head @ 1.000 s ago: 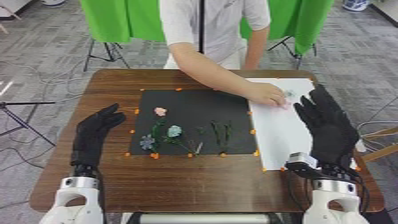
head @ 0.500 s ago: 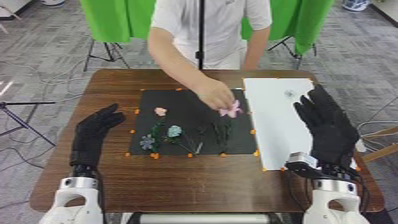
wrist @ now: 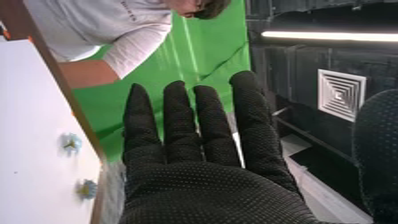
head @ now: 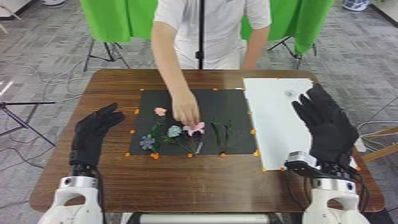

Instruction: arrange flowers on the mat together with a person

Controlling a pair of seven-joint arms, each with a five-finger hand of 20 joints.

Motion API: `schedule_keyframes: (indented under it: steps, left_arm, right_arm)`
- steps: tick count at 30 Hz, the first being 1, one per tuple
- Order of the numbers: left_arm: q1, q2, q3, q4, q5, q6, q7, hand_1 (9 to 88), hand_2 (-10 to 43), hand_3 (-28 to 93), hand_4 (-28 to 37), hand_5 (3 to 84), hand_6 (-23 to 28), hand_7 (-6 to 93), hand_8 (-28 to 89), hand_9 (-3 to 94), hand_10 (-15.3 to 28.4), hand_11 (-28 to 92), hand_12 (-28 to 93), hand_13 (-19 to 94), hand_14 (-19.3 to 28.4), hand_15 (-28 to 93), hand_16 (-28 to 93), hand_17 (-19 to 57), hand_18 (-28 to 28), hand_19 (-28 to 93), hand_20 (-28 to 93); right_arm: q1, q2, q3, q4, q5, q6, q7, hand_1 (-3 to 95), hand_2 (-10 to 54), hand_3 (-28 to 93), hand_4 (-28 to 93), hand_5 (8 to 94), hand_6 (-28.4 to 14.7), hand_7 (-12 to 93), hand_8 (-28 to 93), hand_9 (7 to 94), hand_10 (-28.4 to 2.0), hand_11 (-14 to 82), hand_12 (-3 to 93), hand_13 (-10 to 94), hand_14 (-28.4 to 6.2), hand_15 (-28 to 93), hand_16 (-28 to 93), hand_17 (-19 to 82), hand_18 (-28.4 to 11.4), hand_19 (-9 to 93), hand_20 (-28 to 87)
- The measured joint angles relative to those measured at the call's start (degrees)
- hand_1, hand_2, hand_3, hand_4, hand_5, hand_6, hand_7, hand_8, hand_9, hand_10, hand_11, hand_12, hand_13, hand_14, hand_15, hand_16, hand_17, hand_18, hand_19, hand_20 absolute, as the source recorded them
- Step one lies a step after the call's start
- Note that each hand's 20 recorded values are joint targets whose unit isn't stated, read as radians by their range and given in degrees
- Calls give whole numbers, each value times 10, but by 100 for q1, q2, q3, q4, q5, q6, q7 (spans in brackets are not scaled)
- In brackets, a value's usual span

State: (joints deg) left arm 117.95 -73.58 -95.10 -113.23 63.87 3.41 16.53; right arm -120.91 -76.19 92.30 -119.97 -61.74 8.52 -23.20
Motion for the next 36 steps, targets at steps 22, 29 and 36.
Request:
schedule_keyframes:
  steps: [22,29,36]
  left_arm:
    - [3,-10,-17,-2,3,-18,-3,212,45,668,-266,521,62,96,-54,516,151,174,137,432,187,157,11,93,136,90,202]
    - [39,-17,-17,-6,2,-13,1,211,44,669,-265,520,62,96,-54,516,152,175,137,433,186,158,11,93,136,89,202]
    - [56,-25,-17,-6,1,-12,7,213,44,669,-264,520,62,96,-53,516,151,175,137,432,186,158,10,93,136,89,202]
  right_arm:
    - [32,22,-39,21,-76,-14,15,80,6,788,-183,467,3,105,-83,433,-123,51,102,410,-91,151,96,261,-126,135,387]
    - [55,41,1,26,-230,-54,72,155,-57,757,-172,523,-6,111,-82,545,-137,73,125,530,-108,176,118,298,-128,256,458]
    - [388,461,167,60,-1804,476,373,261,-95,714,-175,577,3,139,-92,642,-126,92,136,638,-101,195,153,334,-135,373,476]
